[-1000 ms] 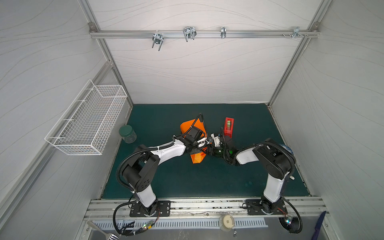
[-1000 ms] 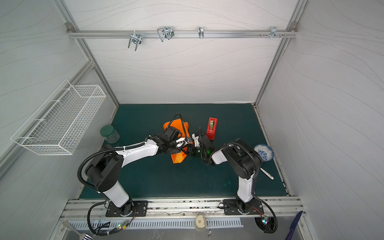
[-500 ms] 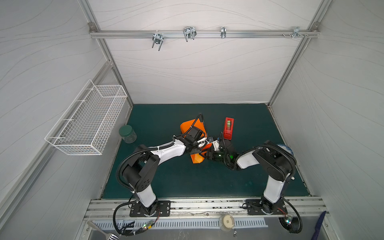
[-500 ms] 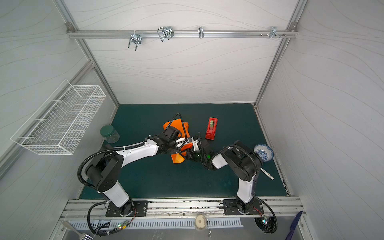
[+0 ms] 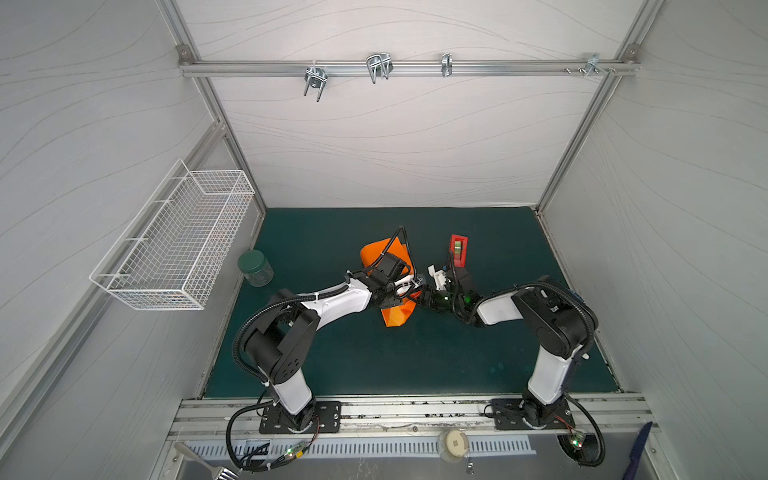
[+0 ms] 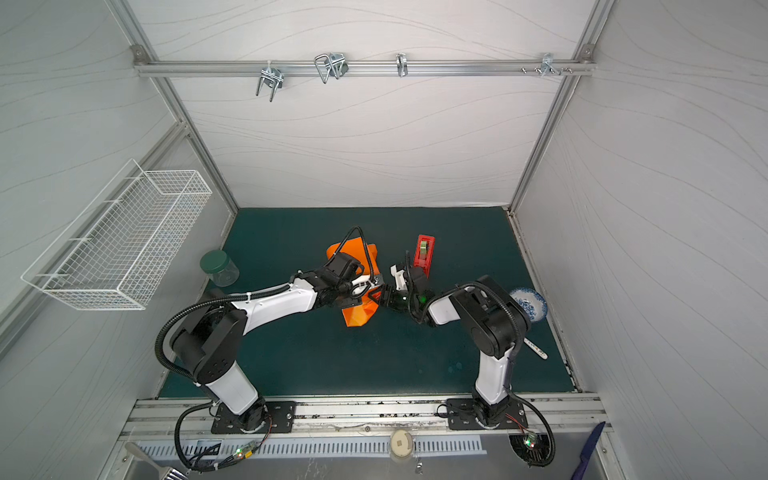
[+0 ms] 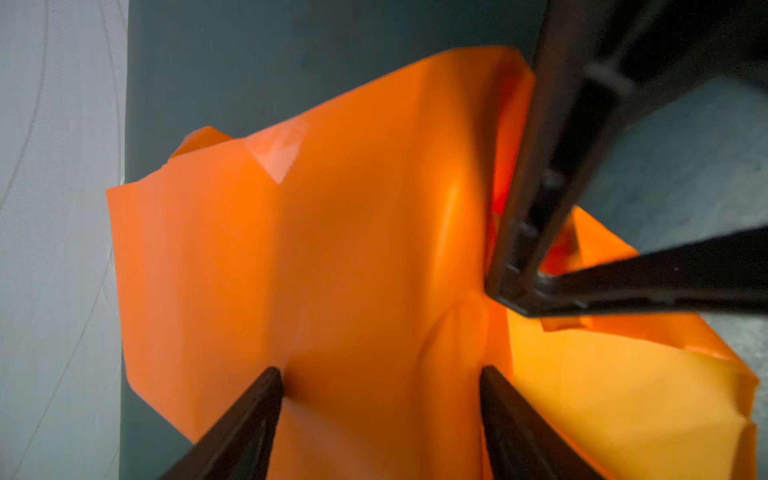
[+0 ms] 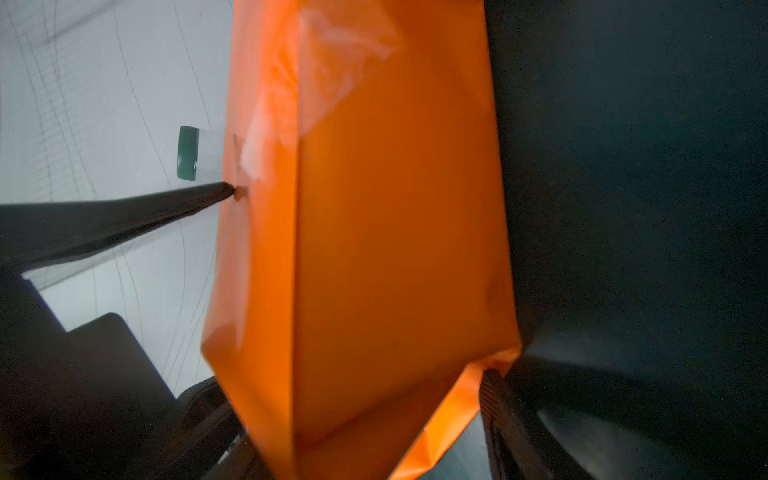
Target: Wrap the gift box in paper
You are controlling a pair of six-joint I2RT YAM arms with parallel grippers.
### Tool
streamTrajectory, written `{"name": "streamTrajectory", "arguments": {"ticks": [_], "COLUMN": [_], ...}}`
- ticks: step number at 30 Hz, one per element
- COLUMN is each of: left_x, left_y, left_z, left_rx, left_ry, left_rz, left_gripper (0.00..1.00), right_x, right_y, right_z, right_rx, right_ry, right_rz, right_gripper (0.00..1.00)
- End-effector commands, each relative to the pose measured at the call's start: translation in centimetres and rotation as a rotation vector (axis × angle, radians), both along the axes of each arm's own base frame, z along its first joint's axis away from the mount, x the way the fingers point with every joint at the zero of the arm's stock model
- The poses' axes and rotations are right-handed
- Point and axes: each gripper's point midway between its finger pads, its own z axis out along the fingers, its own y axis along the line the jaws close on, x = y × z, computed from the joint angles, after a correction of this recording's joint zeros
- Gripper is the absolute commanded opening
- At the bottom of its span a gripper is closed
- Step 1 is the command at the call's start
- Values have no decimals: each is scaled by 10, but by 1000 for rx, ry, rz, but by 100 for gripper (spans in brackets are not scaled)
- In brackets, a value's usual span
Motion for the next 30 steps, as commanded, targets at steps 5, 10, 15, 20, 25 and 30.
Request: {"name": "streamTrajectory", "arguments": {"ticks": [5,10,15,20,25,30], "left_x": [-14,-15,-14,-14,-13,-13], "left_y": [5,6,6,6,5,5], "left_z": [-26,-25,-23,-23,-22,-25], "left_rx": [42,41,37,37,32,37], "left_ry": [104,104,99,98,97,104], "left_rz": [-5,-3,-2,0,2,3], "left_gripper": [75,75,75,75,75,76], "right_x": [-46,-73,-96,-108,-91,-62], "right_y": [16,20,19,21,15,19], "right_z": [-23,-33,-40,-39,-28,-2], "right_rx": [-46,-55,-69,-53,-44,59], "right_ry": [79,113,134,142,119,105], "right_rz": [91,124,139,155,126,119], "right_gripper": [66,65,65,64,65,64]}}
